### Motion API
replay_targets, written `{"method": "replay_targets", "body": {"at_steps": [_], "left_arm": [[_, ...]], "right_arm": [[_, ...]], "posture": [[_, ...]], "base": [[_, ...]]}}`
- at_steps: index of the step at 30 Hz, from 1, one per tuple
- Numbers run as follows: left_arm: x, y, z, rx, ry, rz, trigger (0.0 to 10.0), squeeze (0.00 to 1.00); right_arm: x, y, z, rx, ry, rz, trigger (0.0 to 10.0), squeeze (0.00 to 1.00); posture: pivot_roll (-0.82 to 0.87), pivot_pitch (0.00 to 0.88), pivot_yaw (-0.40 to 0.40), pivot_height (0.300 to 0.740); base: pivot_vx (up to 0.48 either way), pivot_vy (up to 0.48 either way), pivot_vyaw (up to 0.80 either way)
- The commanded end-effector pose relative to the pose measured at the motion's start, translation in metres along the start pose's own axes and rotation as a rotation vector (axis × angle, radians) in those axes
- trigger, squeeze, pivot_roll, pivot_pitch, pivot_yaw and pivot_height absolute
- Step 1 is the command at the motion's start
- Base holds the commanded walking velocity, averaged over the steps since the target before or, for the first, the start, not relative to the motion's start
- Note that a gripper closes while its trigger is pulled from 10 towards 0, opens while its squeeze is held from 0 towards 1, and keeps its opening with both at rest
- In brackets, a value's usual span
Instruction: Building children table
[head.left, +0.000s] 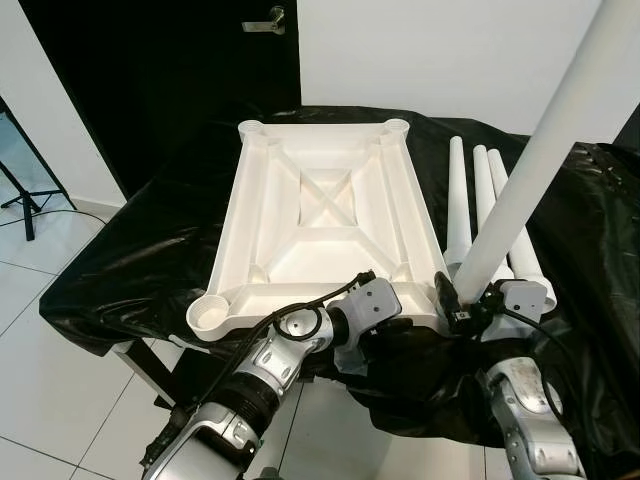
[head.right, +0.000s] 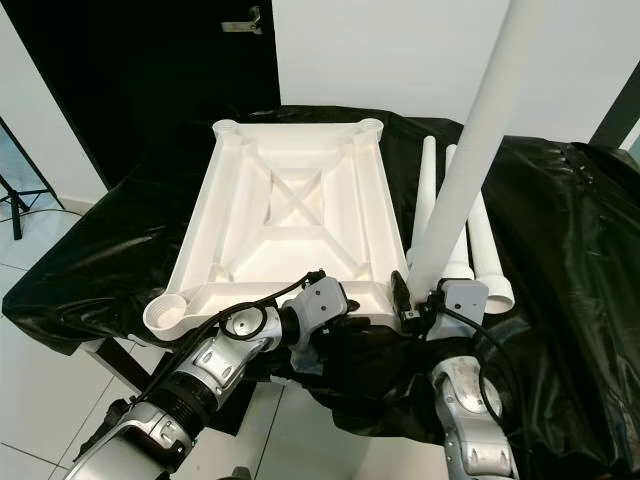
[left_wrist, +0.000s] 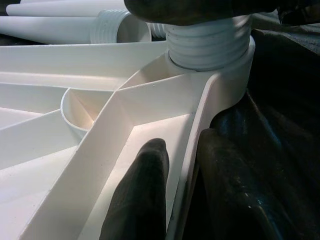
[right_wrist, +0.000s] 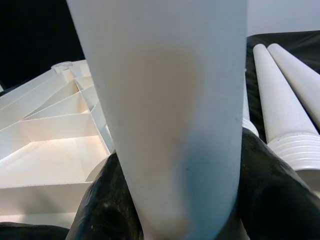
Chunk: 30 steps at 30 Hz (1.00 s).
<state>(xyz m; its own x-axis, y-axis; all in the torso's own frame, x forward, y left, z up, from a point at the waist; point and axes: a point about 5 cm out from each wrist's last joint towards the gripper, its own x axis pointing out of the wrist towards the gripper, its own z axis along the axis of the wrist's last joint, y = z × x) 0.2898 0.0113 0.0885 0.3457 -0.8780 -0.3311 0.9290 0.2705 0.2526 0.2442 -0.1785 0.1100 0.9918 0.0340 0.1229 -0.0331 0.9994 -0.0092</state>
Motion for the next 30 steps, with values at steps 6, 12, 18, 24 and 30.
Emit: {"method": "replay_targets", "body": {"at_steps": [6, 12, 18, 24, 30], "left_arm": [[-0.008, -0.013, -0.035, -0.079, 0.133, -0.055, 10.0, 0.0], [-0.007, -0.012, -0.034, -0.077, 0.133, -0.053, 10.0, 0.0], [-0.006, -0.011, -0.033, -0.071, 0.132, -0.056, 10.0, 0.0], [-0.006, -0.011, -0.033, -0.07, 0.131, -0.057, 10.0, 0.0], [-0.005, -0.012, -0.033, -0.071, 0.131, -0.06, 10.0, 0.0]], "right_arm": [[-0.006, -0.024, -0.008, -0.028, 0.048, -0.191, 0.0, 0.0], [-0.001, -0.02, -0.012, -0.04, 0.086, -0.129, 10.0, 0.0], [0.009, -0.016, -0.001, -0.027, 0.049, 0.128, 10.0, 1.0], [0.015, -0.02, 0.006, -0.06, 0.039, 0.199, 10.0, 0.0], [0.019, -0.018, 0.009, 0.002, 0.138, 0.494, 9.8, 0.0]], "posture": [[0.2, 0.0, -0.018, 0.74], [0.2, 0.0, -0.016, 0.74], [0.19, 0.0, -0.014, 0.74], [0.19, 0.0, -0.014, 0.74], [0.19, 0.0, -0.014, 0.74]], "base": [[0.0, 0.0, 0.0], [0.0, 0.0, 0.0], [0.0, 0.0, 0.0], [0.0, 0.0, 0.0], [0.0, 0.0, 0.0]]}}
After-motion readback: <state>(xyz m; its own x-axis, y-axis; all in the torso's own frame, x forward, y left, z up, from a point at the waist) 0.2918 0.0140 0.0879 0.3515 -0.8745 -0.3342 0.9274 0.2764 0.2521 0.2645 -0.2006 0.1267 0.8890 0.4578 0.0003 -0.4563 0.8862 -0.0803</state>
